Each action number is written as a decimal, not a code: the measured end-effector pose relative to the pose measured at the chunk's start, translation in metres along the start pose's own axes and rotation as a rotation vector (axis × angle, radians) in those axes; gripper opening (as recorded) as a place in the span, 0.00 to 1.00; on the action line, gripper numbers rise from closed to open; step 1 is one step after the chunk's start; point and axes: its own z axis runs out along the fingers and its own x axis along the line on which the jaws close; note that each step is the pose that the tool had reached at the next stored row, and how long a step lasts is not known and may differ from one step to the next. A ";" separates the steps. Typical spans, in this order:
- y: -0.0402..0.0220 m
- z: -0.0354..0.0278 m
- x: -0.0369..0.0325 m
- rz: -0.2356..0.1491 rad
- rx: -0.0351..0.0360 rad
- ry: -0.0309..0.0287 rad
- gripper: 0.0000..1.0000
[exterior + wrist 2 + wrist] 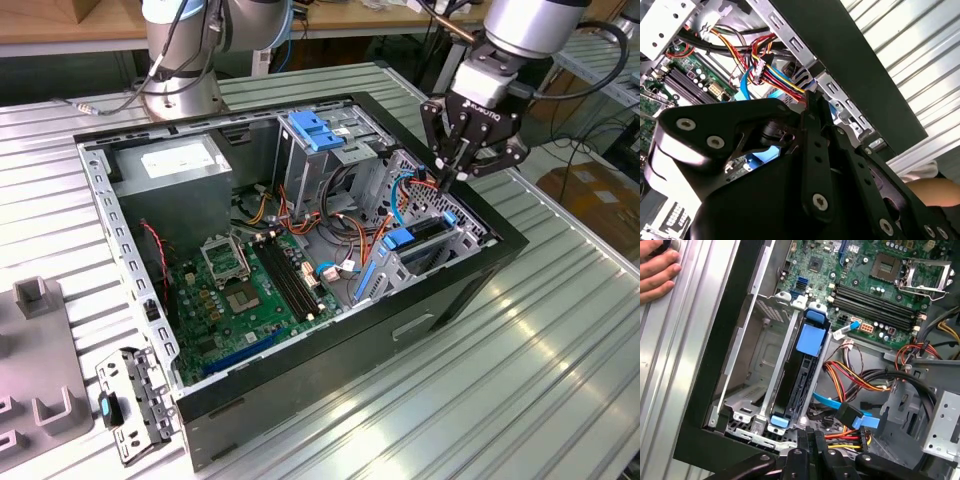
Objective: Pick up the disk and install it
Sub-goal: 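Insert the first disk wire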
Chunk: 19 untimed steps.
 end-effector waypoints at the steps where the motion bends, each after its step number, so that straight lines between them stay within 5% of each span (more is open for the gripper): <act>1: 0.0000 0.0003 0.0000 0.021 -0.0009 0.0002 0.16; 9: 0.0001 0.0031 -0.0002 0.182 -0.0081 0.0017 0.16; 13: 0.0093 0.0039 -0.0029 0.187 -0.0085 0.0017 0.16; 16: 0.0102 0.0064 -0.0033 0.252 -0.0113 0.0022 0.16; 19: 0.0123 0.0079 0.0021 0.266 -0.0120 0.0023 0.16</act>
